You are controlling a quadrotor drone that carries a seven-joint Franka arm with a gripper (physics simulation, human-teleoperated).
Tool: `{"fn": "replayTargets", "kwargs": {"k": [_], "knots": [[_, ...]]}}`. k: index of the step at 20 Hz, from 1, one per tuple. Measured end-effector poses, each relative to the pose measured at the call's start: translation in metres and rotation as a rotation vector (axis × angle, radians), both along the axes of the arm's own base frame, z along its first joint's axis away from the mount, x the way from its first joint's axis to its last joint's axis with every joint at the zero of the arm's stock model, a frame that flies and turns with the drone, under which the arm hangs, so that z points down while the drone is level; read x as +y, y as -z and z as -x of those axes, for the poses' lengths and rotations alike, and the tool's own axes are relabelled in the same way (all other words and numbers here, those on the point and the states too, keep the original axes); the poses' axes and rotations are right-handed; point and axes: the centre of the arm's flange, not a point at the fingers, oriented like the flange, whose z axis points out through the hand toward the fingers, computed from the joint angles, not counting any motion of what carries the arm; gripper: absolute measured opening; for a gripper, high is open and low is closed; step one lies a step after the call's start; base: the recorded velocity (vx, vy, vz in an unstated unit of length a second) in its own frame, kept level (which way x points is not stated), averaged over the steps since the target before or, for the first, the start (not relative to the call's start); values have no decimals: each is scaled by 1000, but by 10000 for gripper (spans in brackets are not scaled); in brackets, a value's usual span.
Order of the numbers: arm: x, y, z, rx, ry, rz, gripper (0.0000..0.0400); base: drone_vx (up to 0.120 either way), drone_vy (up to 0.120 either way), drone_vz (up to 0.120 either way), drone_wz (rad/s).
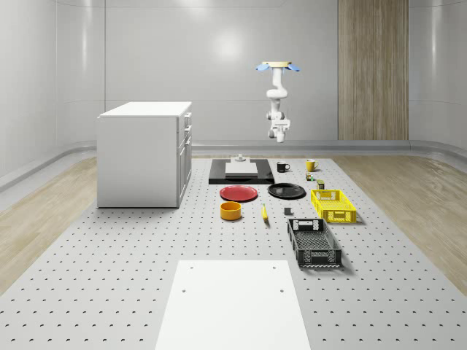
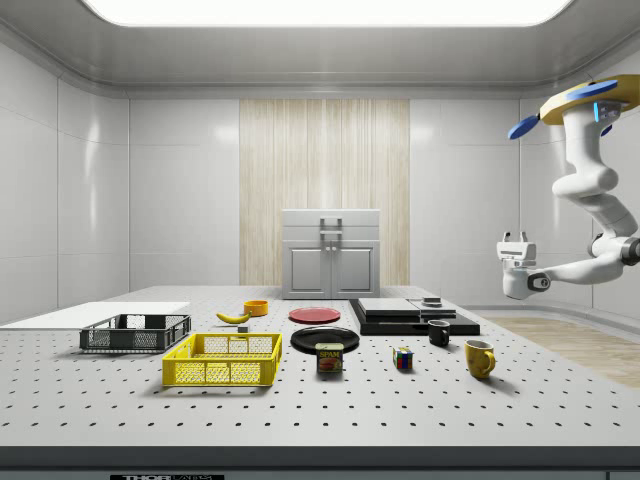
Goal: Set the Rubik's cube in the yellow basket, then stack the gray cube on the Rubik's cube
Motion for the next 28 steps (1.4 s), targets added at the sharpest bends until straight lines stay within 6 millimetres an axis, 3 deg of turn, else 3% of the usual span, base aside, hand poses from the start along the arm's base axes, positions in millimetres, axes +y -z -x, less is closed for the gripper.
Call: {"fn": "replayTargets", "kwargs": {"k": [9, 28], "knots": [[0, -23, -2, -7, 0, 0, 400, 120, 120, 0, 0], [0, -27, -1, -22, 0, 2, 400, 120, 120, 0, 0]]}}
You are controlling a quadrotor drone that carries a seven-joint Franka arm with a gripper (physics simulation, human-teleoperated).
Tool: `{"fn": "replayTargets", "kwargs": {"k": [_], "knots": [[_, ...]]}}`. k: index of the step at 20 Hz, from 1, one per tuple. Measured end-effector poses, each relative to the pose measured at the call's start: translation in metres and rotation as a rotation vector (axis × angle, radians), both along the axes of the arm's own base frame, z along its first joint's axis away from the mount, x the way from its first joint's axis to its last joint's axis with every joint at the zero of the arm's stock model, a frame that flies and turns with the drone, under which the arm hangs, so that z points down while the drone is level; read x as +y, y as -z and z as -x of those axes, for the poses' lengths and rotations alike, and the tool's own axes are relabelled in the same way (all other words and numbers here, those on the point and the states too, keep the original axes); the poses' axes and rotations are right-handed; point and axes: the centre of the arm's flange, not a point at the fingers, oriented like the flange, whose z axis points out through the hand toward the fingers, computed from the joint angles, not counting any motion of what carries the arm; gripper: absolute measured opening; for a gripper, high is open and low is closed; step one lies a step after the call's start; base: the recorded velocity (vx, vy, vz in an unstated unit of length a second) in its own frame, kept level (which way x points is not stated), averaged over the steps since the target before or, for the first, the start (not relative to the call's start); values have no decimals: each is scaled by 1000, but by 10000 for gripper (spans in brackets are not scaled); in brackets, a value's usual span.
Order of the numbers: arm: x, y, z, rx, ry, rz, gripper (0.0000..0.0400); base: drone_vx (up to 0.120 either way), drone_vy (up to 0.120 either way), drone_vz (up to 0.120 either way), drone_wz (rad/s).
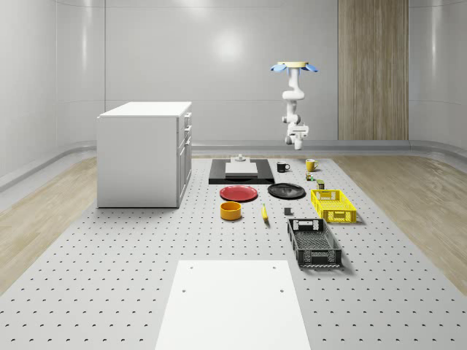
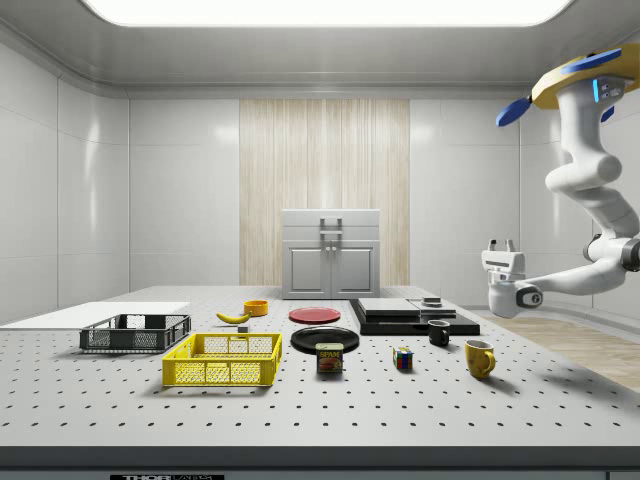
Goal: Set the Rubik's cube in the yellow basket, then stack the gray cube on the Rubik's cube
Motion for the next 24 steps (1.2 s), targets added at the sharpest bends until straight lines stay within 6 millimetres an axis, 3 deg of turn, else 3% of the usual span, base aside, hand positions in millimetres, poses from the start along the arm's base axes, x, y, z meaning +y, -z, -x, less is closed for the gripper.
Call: {"fn": "replayTargets", "kwargs": {"k": [8, 24], "knots": [[1, 0, 1, -6, 0, 6, 400, 120, 115, 0, 0], [13, 1, 2, -18, 3, 128, 400, 120, 0, 0, 0]]}}
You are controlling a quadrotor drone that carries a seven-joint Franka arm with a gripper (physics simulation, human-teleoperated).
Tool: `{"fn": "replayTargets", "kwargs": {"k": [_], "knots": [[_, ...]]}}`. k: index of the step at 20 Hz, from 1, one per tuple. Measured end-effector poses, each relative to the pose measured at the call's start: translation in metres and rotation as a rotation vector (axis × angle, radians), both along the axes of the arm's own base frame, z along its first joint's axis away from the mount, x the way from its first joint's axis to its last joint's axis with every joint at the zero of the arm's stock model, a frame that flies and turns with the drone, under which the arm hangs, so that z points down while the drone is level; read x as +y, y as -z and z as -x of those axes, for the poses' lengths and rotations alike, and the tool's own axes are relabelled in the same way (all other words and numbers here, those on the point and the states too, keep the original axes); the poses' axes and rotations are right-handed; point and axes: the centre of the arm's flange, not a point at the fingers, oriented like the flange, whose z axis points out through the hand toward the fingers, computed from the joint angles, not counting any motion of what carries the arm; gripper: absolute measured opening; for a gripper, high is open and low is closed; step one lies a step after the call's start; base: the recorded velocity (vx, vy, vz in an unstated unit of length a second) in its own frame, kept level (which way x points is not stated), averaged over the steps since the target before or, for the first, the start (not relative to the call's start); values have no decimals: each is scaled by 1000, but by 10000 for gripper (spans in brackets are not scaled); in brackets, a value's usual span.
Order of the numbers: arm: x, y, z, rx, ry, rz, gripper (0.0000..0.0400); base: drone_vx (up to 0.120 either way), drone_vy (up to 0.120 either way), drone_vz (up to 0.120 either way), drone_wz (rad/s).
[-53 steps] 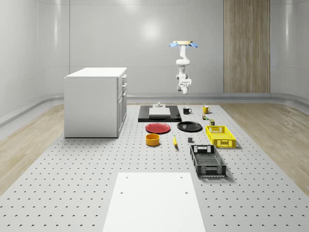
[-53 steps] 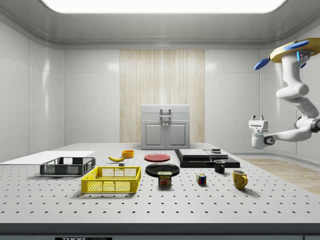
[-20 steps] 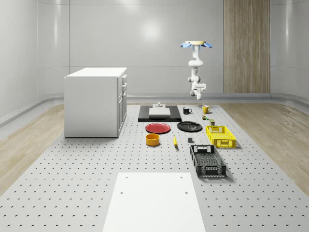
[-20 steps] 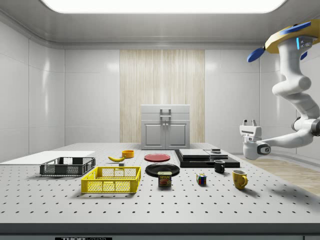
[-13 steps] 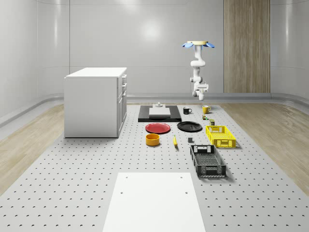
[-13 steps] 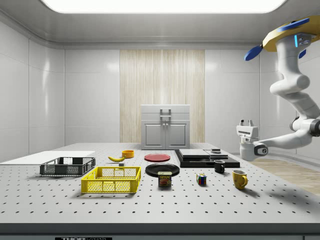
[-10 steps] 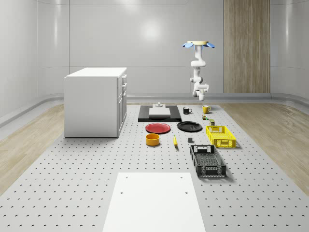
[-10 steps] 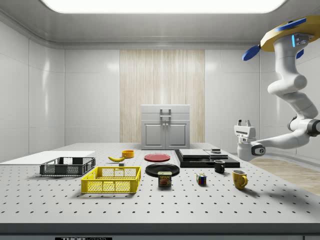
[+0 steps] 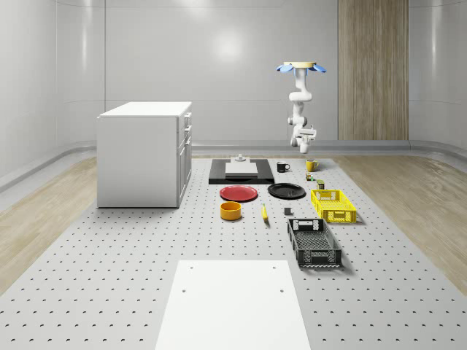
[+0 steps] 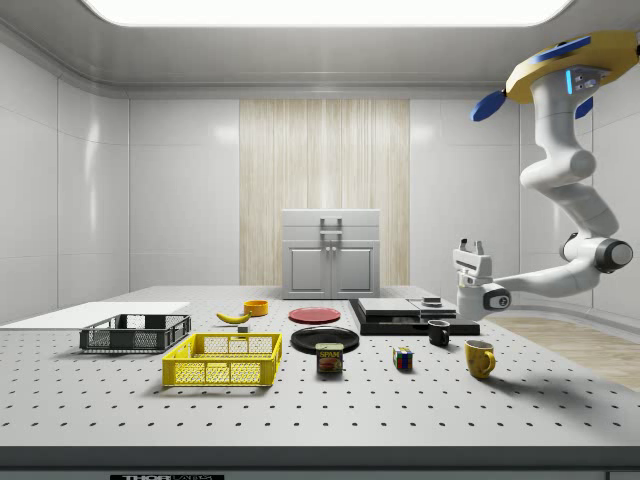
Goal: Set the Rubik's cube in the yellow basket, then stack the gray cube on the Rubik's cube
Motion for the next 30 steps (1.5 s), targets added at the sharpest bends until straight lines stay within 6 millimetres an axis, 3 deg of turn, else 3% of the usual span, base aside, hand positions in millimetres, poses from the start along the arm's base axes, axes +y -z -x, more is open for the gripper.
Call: {"fn": "replayTargets", "kwargs": {"k": [5, 9, 12, 16, 19, 22, 26, 30], "knots": [[17, 4, 0, -4, 5, 171, 400, 120, 0, 0, 0], [42, 16, 0, -6, 13, 451, 400, 120, 0, -80, 0], [66, 39, 0, -6, 24, 794, 400, 120, 0, 0, 0], [86, 99, -2, -5, 44, 1434, 400, 120, 0, -110, 0], [73, 147, -4, -3, 61, 1939, 400, 120, 0, -120, 0], [48, 177, -5, 0, 74, 2342, 400, 120, 0, -120, 0], [19, 193, -5, 2, 81, 2675, 400, 120, 0, -120, 0], [3, 198, -5, 3, 81, 2846, 400, 120, -80, -120, 0]]}}
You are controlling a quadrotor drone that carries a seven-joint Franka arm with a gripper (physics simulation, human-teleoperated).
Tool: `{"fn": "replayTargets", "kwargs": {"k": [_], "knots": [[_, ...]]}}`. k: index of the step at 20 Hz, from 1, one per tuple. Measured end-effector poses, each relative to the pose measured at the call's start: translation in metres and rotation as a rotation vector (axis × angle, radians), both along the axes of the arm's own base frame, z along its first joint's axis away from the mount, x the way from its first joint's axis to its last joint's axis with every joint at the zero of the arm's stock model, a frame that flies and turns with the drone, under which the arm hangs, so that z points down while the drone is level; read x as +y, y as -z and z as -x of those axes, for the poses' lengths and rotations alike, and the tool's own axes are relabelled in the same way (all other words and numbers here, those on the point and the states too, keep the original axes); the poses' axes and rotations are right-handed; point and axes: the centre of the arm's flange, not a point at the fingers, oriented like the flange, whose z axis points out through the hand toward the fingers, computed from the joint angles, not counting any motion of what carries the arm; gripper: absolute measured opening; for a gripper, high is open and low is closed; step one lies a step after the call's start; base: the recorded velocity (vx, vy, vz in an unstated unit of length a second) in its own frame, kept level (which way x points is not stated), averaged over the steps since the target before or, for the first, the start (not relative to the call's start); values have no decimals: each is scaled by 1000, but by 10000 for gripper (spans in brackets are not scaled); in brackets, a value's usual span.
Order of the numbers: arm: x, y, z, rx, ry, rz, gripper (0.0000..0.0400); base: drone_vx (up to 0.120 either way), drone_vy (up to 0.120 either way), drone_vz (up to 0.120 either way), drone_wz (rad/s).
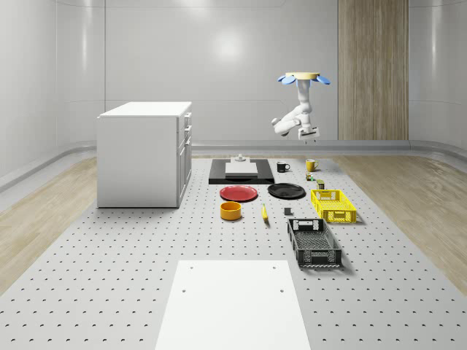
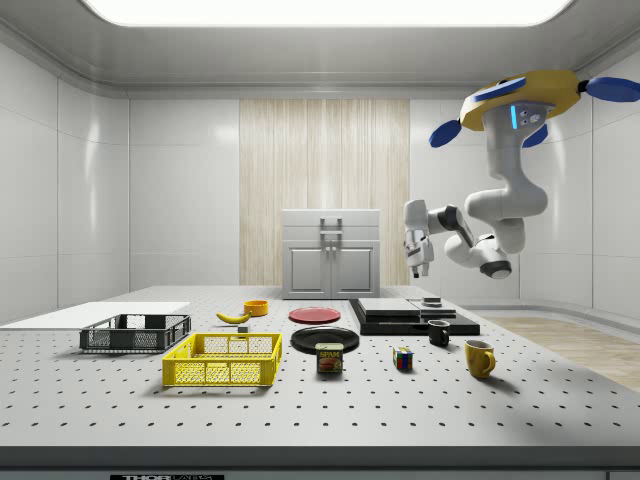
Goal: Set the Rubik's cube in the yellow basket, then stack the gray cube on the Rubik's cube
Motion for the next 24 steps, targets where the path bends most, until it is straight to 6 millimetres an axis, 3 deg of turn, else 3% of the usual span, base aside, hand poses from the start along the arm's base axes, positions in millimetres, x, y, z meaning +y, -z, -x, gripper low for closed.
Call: {"fn": "replayTargets", "kwargs": {"k": [8, 24], "knots": [[-12, 2, 0, 4, 3, 125, 400, 120, 0, -120, 0], [-16, 2, 0, 5, 4, 161, 400, 0, -20, -120, 0]]}}
